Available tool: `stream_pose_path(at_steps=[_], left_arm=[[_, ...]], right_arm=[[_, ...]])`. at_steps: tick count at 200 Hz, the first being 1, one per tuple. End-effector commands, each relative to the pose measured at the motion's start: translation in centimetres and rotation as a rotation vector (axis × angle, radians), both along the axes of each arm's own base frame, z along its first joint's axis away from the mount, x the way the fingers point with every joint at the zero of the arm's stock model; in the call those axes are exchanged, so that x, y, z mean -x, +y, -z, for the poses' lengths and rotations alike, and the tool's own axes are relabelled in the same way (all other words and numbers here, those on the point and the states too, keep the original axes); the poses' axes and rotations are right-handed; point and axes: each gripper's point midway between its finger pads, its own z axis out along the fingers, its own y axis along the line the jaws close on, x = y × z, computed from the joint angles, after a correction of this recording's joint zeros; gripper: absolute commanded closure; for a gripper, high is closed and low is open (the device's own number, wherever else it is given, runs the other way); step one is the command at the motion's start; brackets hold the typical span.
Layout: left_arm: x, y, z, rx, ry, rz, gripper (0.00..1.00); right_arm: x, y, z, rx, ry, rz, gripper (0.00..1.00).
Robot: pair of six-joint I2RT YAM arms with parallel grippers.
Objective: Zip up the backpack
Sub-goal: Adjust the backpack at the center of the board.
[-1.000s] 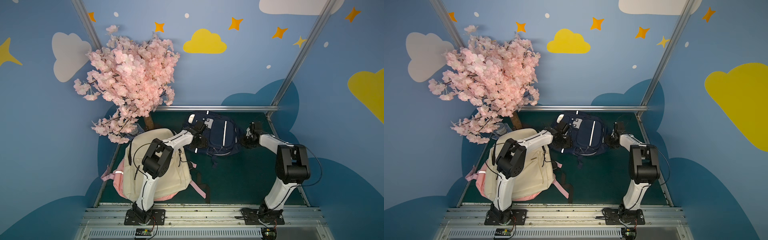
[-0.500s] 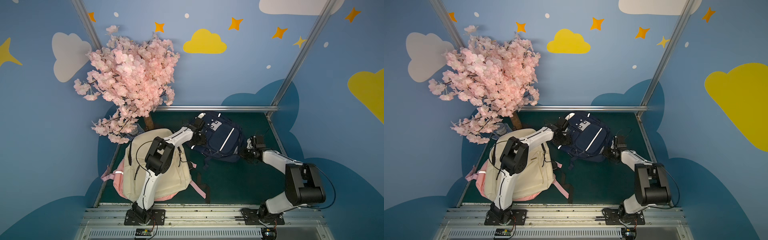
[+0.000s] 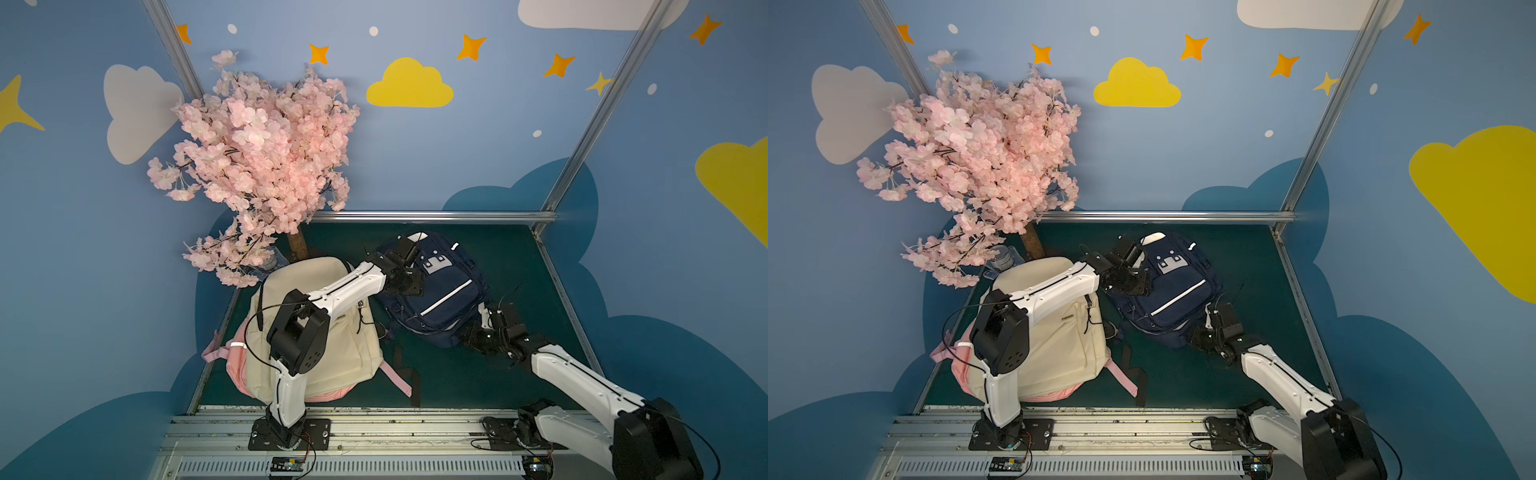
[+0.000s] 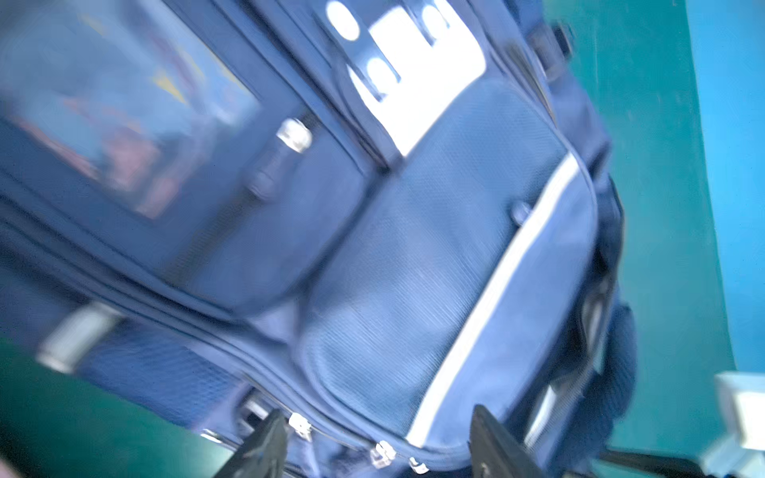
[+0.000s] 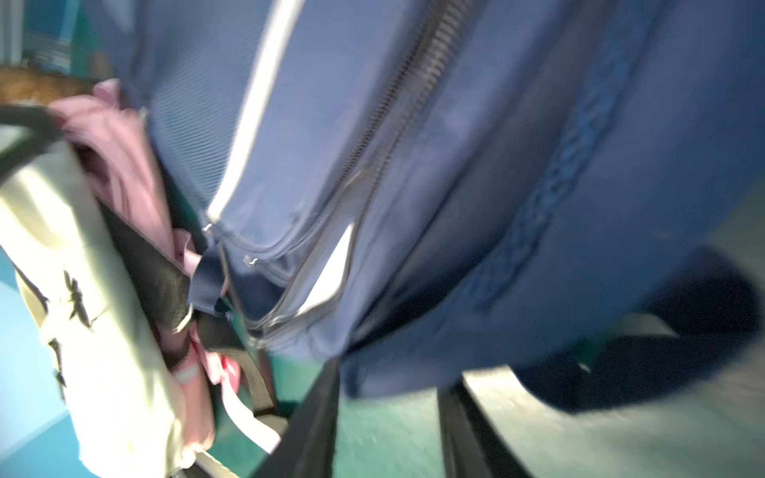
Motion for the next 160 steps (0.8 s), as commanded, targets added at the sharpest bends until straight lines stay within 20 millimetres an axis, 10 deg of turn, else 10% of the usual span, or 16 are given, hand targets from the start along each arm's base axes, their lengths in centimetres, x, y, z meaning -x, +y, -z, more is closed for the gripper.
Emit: stream_pose_path(at_steps=[1,72,160], left_arm=[[0.4,-0.2,0.2,0.075,0.032,-0.046,0.33],[0.6,-1.9,4.3,0.111,0.136,-0.073,0.35],[1.6,0.4,5.7,0.035,0.146,-0.149,0.29]], right_arm=[[0.0,-2.6,-0.7,0.121,-0.052,0.058,0.52],[-5.8,-1.2,-6.8,0.137,-0.237,-0.007,0.47],[-5.8,0.0,0.1,0.142,-0.042,-0.095,0.46]])
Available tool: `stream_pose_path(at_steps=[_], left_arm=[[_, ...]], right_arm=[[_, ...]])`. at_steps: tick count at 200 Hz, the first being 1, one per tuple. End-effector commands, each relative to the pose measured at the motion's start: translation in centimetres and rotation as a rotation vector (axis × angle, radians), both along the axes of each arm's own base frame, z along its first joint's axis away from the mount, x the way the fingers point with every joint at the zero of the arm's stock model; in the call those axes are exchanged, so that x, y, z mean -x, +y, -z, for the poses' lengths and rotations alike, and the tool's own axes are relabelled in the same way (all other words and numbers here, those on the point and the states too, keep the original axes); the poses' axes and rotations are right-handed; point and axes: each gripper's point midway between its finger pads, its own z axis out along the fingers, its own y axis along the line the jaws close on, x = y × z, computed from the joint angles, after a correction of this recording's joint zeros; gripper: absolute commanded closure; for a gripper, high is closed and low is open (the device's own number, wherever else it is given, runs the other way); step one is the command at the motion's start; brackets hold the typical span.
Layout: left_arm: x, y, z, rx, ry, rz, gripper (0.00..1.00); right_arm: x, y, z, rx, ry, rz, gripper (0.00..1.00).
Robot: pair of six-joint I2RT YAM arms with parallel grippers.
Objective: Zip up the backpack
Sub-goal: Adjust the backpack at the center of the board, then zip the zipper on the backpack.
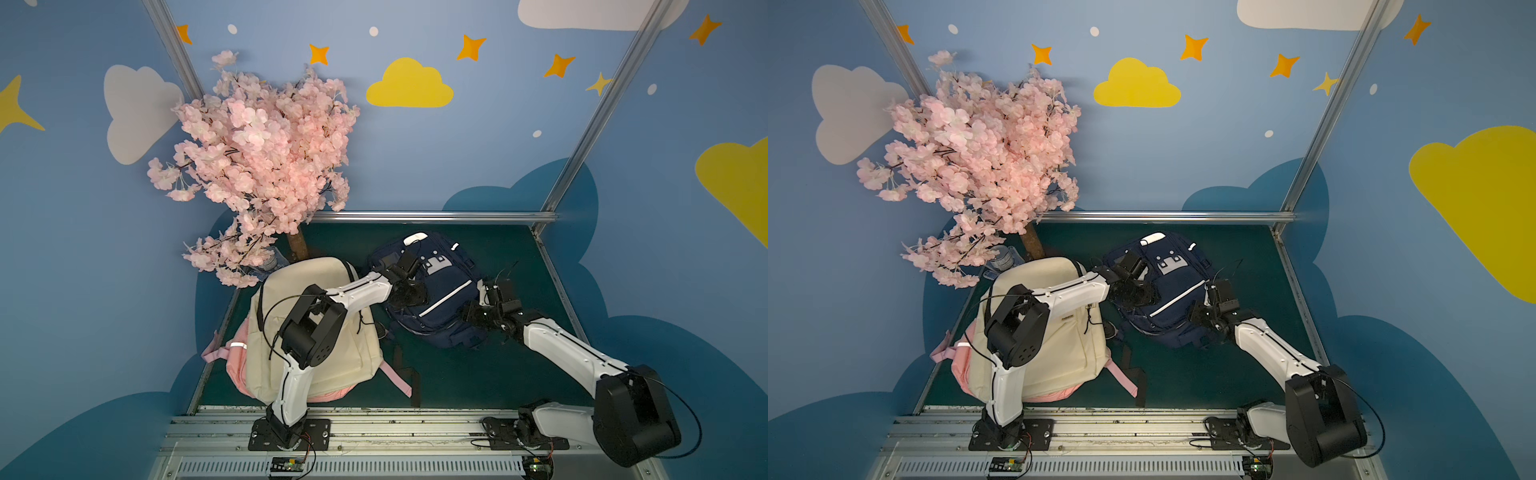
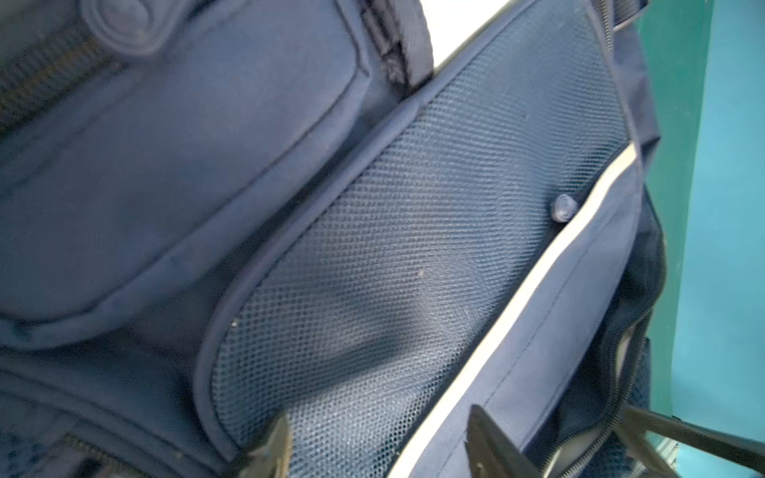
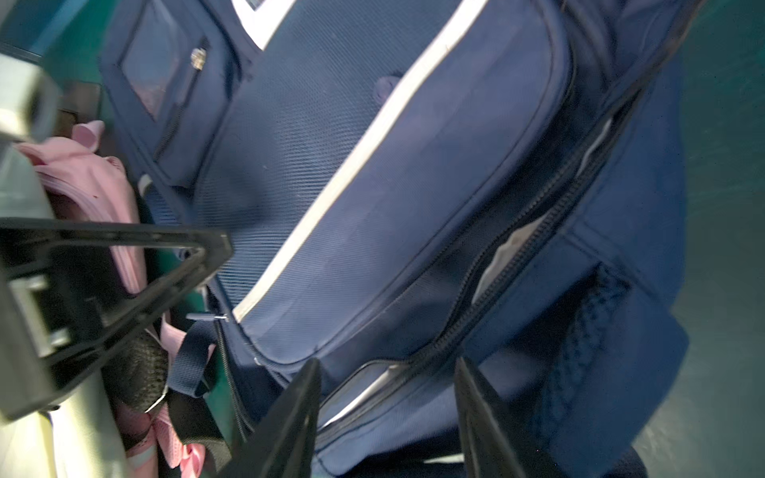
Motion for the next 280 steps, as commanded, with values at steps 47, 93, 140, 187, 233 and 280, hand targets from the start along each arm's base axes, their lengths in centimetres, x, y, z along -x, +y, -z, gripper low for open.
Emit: stream_pose_path(at_steps=[47,93,140,187,233,280], left_arm=[[1.6,3.2,0.6,-0.045,0.024,-0.073,0.35],[1.2,2.7,0.7,-0.024,0.013,-0.066,0.34],[0.9,1.9,0.6,0.011,0.008,-0.057,0.48],[0.9,2.3,0.0,-0.013,-0.002,-0.065,0.59],[1.1,3.1,-2.1,-0.037,-0.046,-0.107,0.46],[0.6,2.5,-0.8,-0.032,-0.026,-0.109,0.46]], right_arm=[[3.8,0.8,4.0,-0.032,0.119,-0.021,0.51],[5.3,0.8,4.9,-0.04,0.147,-0.004,0.51],[6.1,1.6,5.2,-0.036,0.162,-0.026,0.52],[6.4,1.7,5.6,-0.027,0.168,-0.03,0.53],[6.2,1.7,5.4,-0.023,0.161,-0.03,0.53],[6.1,1.7,5.1,-0.018,0.156,-0.029,0.53]])
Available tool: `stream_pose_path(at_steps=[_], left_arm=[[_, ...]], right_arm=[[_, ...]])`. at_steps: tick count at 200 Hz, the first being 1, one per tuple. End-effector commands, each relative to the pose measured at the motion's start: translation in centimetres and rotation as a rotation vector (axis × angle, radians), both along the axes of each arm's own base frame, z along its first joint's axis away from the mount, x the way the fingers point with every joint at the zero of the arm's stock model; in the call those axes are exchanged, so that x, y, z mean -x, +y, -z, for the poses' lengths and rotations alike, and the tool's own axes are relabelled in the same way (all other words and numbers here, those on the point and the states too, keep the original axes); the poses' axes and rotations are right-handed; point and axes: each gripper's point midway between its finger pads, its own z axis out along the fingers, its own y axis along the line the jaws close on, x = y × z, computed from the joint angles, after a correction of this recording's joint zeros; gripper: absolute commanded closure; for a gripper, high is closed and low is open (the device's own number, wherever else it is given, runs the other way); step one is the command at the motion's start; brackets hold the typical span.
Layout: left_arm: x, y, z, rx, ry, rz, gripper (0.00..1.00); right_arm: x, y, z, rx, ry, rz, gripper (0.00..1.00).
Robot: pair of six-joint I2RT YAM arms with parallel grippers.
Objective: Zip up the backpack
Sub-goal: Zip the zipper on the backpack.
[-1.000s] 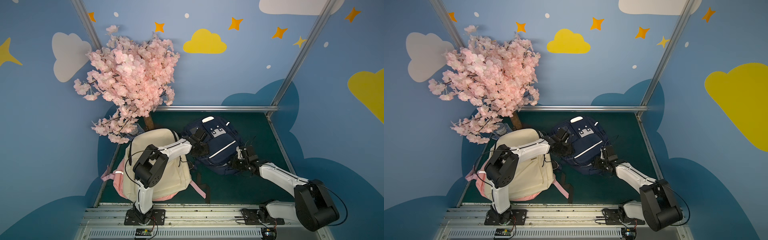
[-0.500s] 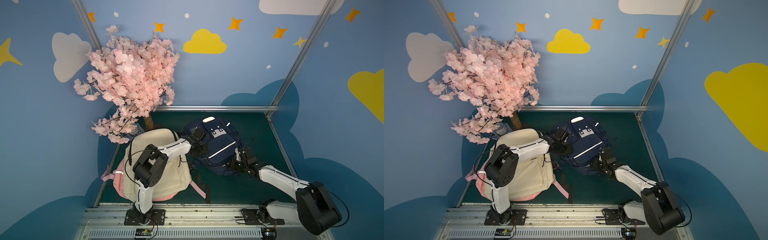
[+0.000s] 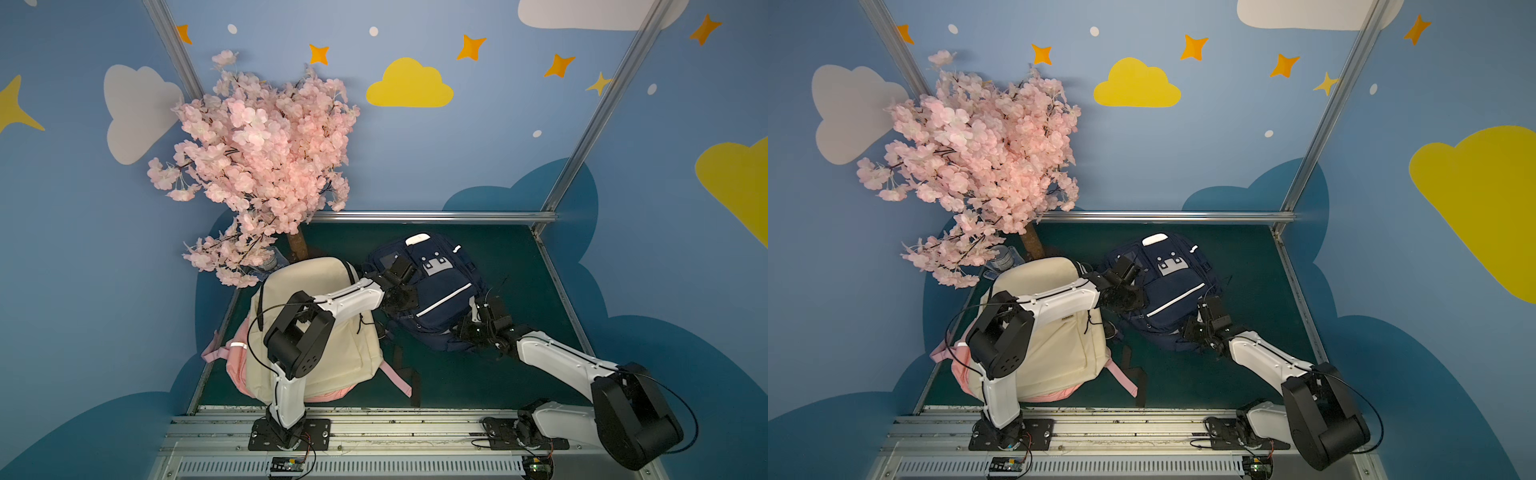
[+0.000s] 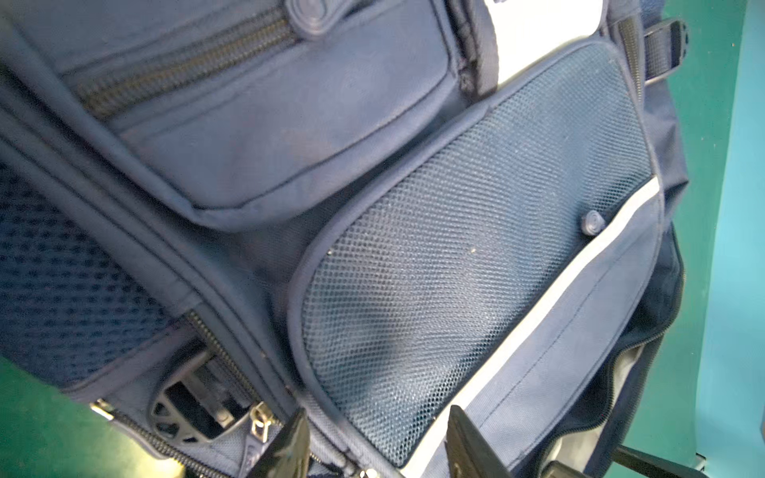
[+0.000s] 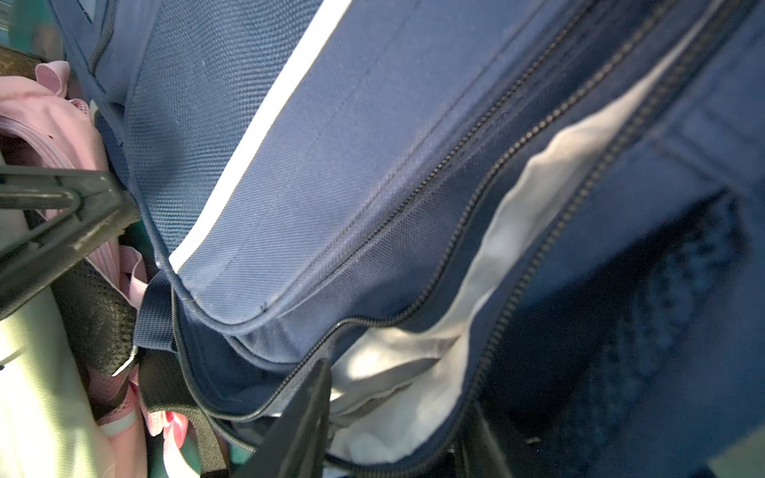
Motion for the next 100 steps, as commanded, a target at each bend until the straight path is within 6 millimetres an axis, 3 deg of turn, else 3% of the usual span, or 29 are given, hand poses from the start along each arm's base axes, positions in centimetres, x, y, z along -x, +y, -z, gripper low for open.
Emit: stream_pose_path(at_steps=[1,49,100], left_arm=[[-0.8,-0.4,-0.2,0.009,-0.008,-0.011,0.46],[-1.0,-1.1,1.6,0.051,0.03,0.003,0.47],[-1.2,-1.4,3.1,0.049,0.071,0.004,0.64]], right_arm=[[2.3,-0.4,1.7,0.027,0.097,-0.019,0.53],[2.4,-0.4,1.8,0.031,0.1,-0.017,0.53],[2.3,-0.4,1.8,0.034,0.099,-0.018,0.53]])
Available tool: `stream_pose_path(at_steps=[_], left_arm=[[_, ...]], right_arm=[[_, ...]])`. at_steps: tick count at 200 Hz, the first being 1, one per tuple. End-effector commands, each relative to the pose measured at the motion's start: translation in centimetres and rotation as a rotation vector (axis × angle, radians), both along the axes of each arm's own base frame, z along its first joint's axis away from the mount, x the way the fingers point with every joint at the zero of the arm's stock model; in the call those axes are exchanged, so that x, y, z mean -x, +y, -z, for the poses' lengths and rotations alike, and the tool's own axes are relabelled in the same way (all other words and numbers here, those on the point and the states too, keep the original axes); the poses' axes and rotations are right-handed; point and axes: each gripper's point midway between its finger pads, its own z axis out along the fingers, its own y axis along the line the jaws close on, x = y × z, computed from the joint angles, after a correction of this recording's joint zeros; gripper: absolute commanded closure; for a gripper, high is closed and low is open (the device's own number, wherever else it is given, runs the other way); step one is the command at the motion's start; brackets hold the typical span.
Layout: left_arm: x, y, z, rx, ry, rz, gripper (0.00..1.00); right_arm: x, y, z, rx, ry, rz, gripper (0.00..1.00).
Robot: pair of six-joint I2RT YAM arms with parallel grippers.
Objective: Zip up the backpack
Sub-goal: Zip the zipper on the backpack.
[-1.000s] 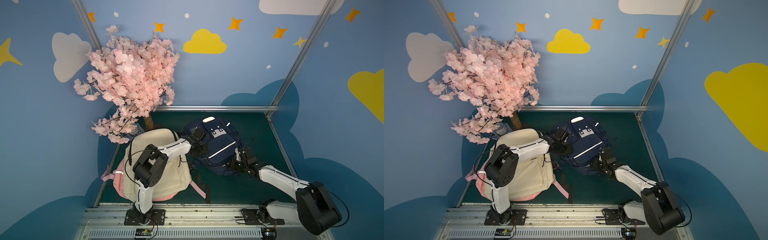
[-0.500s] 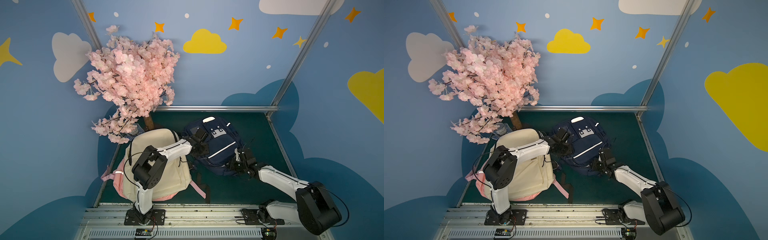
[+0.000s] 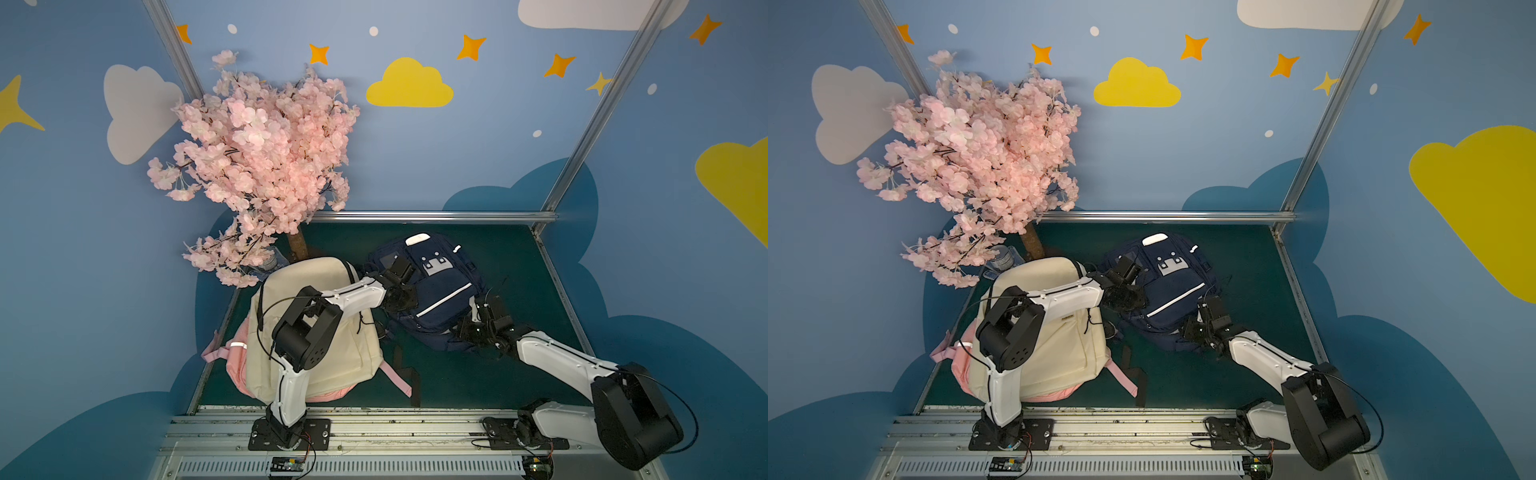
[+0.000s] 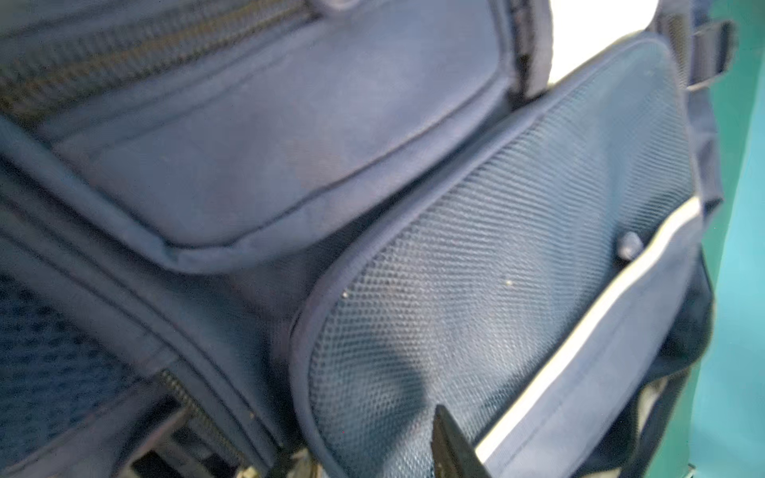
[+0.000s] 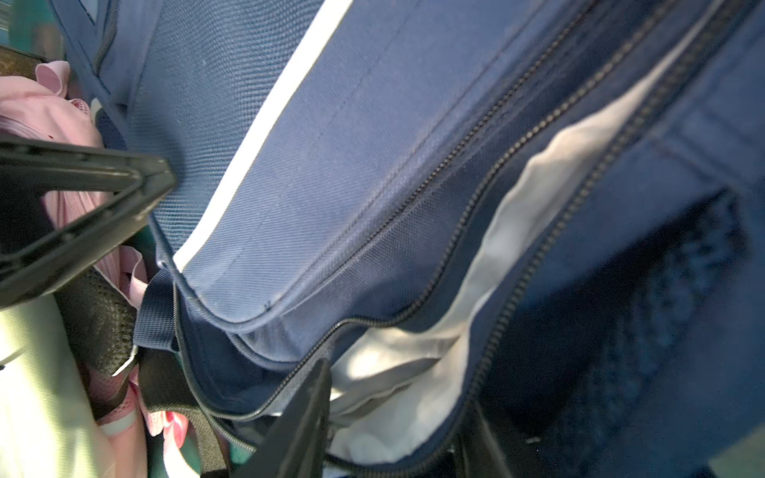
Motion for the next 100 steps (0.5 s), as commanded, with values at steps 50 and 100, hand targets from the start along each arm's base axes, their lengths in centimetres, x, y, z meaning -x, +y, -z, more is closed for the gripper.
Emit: stream_pose_path(at_steps=[50,100], left_arm=[[0.3,-5.1,-4.3,0.124,-0.04,0.049,0.95],[-0.2,-5.9,-6.1,0.141,-0.095,-0.022,0.98]], right_arm=[[0.9,-3.0,-0.6,0.132,0.053,0.029,0.51],[0.0,-4.1,-6.9,0.145,-0.096,0.048,0.31]])
